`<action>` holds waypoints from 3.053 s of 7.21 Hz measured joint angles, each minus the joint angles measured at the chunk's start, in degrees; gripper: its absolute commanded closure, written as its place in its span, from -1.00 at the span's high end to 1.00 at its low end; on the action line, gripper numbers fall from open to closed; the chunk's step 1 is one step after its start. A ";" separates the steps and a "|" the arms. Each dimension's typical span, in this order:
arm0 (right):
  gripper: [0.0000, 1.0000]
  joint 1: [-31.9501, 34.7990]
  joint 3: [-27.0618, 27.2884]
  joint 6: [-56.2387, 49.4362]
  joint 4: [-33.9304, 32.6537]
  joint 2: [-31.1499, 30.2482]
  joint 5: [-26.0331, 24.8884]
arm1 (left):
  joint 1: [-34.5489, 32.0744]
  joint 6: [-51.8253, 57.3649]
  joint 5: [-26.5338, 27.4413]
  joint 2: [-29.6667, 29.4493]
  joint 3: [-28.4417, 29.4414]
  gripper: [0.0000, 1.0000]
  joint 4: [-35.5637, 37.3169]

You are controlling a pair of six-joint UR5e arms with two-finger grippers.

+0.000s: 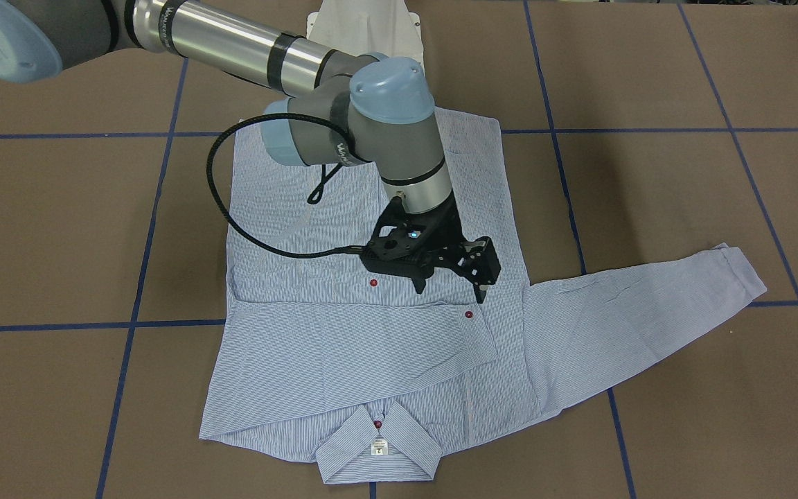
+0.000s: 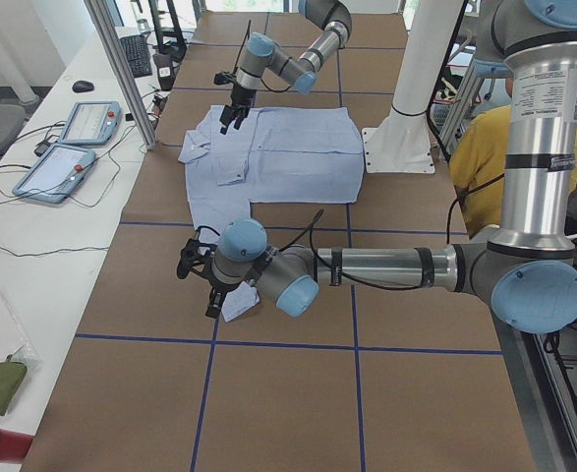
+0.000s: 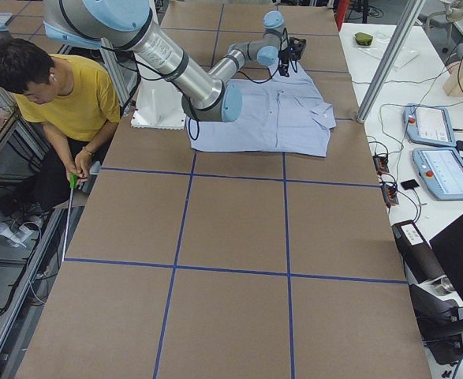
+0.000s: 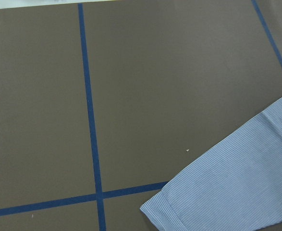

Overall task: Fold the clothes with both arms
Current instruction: 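Carry the sleeve across the shirt body toward the collar with the right gripper, then release the sleeve near the collar while the left gripper grasps the other cuff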

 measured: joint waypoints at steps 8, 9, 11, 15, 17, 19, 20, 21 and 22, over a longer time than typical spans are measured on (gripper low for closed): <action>0.99 4.17 17.57 -1.97 -0.62 -16.91 1.63 | 13.89 -27.31 -0.56 -2.45 9.27 0.59 -7.64; 0.99 4.18 17.57 -1.98 -0.57 -16.99 1.64 | 14.57 -27.84 -0.54 -2.41 9.98 0.58 -8.20; 0.99 4.19 17.54 -1.98 -0.44 -17.12 1.61 | 15.83 -28.13 -0.44 -2.38 11.57 0.58 -9.27; 0.99 3.98 17.45 -1.99 -0.32 -17.50 1.55 | 17.04 -28.16 -0.29 -2.30 13.98 -0.39 -10.95; 0.99 3.88 17.48 -1.98 -0.31 -17.42 1.46 | 17.12 -29.07 -0.34 -2.37 15.31 -1.00 -12.42; 0.99 3.84 17.52 -1.98 -0.31 -17.35 1.45 | 17.17 -31.99 -0.37 -2.50 14.46 -1.00 -13.41; 0.99 3.84 17.52 -1.99 -0.31 -17.36 1.48 | 17.17 -32.56 -0.43 -2.51 13.34 -1.00 -13.98; 0.99 3.92 17.55 -1.98 -0.31 -17.43 1.57 | 17.09 -33.02 -0.52 -2.42 11.05 -1.00 -14.03; 0.99 4.20 17.89 -1.98 -0.35 -17.68 1.78 | 17.07 -35.02 -0.46 -2.56 7.19 -1.00 -13.56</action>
